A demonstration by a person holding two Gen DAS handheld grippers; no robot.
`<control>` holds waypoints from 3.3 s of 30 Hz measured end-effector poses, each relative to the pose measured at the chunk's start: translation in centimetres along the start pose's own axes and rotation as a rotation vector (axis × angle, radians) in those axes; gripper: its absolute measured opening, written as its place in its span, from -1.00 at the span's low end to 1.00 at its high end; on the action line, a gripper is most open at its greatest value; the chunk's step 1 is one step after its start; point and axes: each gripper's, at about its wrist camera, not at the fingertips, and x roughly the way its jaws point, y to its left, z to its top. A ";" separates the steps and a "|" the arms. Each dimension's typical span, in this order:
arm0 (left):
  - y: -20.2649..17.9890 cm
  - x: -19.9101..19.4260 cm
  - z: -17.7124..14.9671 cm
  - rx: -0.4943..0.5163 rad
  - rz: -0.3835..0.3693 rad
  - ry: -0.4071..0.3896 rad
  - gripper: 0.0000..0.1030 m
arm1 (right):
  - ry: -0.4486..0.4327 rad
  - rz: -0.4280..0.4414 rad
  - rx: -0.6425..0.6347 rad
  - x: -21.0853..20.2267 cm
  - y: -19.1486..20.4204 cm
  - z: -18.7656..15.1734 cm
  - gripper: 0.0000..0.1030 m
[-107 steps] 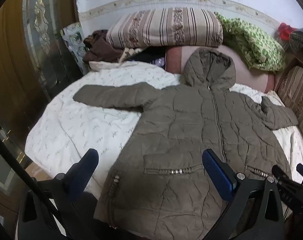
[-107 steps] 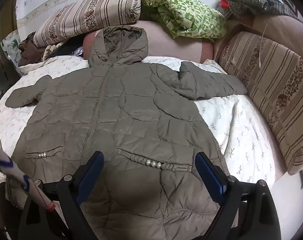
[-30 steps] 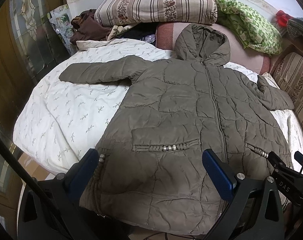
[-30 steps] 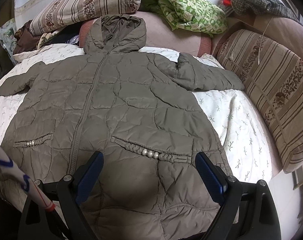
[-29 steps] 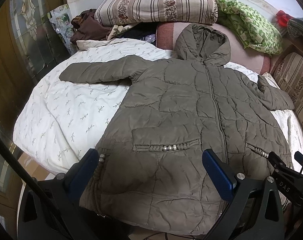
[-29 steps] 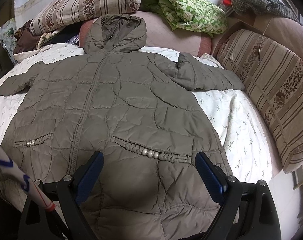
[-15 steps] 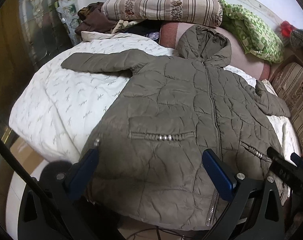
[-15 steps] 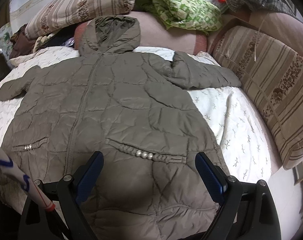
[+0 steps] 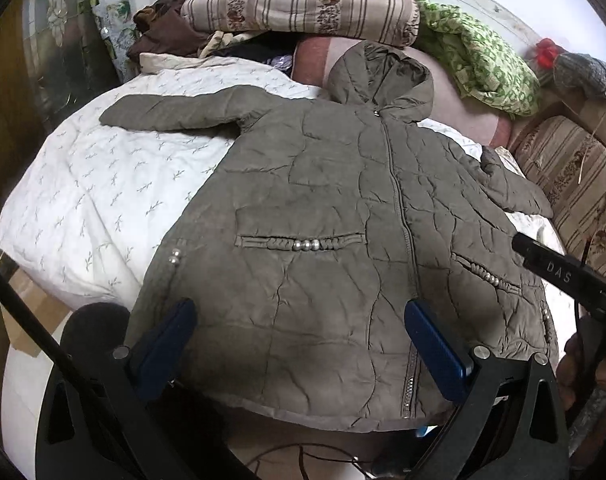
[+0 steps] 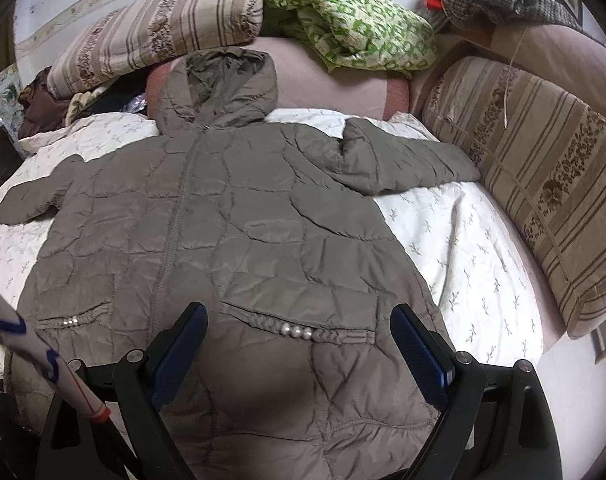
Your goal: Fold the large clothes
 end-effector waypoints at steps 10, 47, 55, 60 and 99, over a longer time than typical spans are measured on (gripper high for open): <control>1.5 0.4 1.4 0.033 0.007 -0.033 1.00 | -0.055 0.019 -0.003 -1.1 2.0 1.8 0.85; 45.4 29.3 28.4 -0.794 -0.025 0.080 0.31 | 0.144 -0.105 -0.011 9.3 4.1 5.7 0.85; 43.0 25.0 30.1 -0.704 0.066 0.042 -0.69 | 0.106 -0.086 -0.045 8.7 3.9 5.7 0.72; 34.6 16.8 32.5 -0.482 0.042 -0.073 -0.72 | 0.085 -0.028 -0.010 7.7 2.8 5.3 0.67; -1.1 2.8 11.4 0.096 -0.155 -0.069 0.26 | 0.179 0.524 0.193 16.9 3.8 10.4 0.78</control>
